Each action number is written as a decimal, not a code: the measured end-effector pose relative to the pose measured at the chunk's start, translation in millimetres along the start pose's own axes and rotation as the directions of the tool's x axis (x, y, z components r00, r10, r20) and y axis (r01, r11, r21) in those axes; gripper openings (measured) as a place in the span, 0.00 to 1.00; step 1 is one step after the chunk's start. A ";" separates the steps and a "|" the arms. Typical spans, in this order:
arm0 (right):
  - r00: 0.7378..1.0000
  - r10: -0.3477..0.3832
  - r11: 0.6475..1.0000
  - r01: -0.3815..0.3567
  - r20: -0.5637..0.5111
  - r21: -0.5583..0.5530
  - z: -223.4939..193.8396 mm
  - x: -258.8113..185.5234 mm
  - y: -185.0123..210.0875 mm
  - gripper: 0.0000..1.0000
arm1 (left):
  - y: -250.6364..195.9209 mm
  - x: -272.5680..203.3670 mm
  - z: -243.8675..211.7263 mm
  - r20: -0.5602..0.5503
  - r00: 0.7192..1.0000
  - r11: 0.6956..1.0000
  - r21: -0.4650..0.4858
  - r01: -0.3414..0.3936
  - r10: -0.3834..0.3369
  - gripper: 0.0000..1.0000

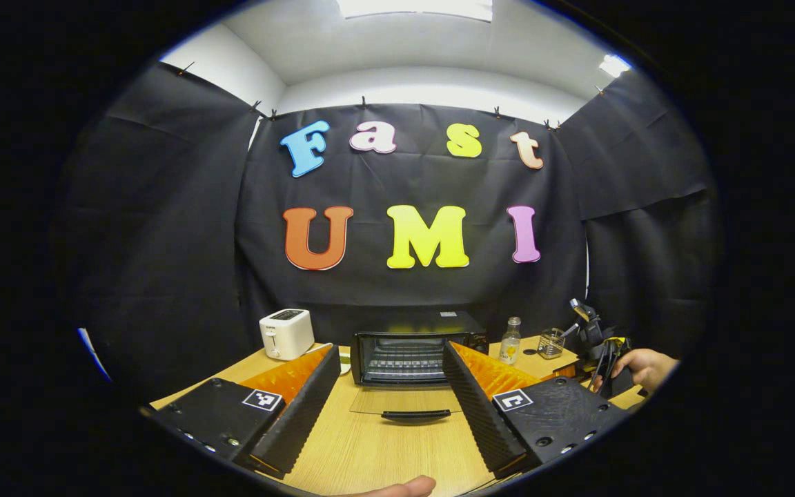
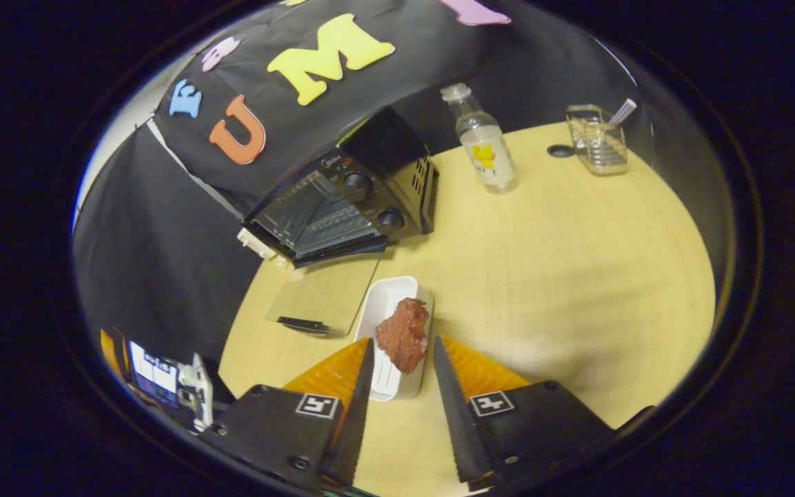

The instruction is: Open the electric oven with the left hand, put the food in, and close the electric oven.

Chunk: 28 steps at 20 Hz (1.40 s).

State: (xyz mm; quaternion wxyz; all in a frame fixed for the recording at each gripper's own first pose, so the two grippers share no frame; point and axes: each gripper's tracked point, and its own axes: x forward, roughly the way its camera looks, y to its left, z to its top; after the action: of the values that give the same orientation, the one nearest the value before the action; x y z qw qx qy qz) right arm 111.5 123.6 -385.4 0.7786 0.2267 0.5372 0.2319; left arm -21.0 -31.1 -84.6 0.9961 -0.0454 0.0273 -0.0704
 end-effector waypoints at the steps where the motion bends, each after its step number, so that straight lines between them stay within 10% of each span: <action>1: 1.000 0.016 0.999 -0.016 -0.010 0.037 -0.6 1.4 -3.3 0.29 | -5.9 -5.4 2.2 0.000 1.000 1.000 -0.003 0.019 -0.019 0.95; 3: 0.999 0.042 0.999 -0.042 0.002 0.023 -0.5 -4.6 4.2 0.13 | -9.7 -14.4 9.6 0.017 0.999 0.999 0.006 0.046 -0.046 0.95; 12: 0.966 -0.085 0.875 0.189 0.242 -0.445 12.0 -78.0 53.0 0.11 | -2.0 -35.9 19.6 0.047 0.998 0.998 0.049 0.039 -0.042 0.95; 20: 0.920 -0.084 0.776 0.302 0.384 -0.554 16.8 -79.2 99.9 0.06 | 20.9 -40.0 16.3 0.040 0.999 0.999 0.038 0.011 -0.013 0.95; 22: 0.914 -0.073 0.776 0.303 0.398 -0.553 17.5 -71.1 113.8 0.06 | 28.0 -42.2 15.0 0.041 0.999 0.999 0.043 0.002 -0.004 0.84; 28: 0.861 -0.029 0.779 0.338 0.508 -0.528 31.7 -34.0 149.6 0.06 | 48.8 -48.6 6.5 0.041 0.998 0.997 0.058 -0.049 0.046 0.95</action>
State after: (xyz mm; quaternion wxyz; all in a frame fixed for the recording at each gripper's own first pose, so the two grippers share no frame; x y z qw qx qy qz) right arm 113.1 217.8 -260.4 0.9356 -0.0373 0.2489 0.2476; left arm -62.0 24.5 -80.3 0.9988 -0.0167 0.0064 -0.0466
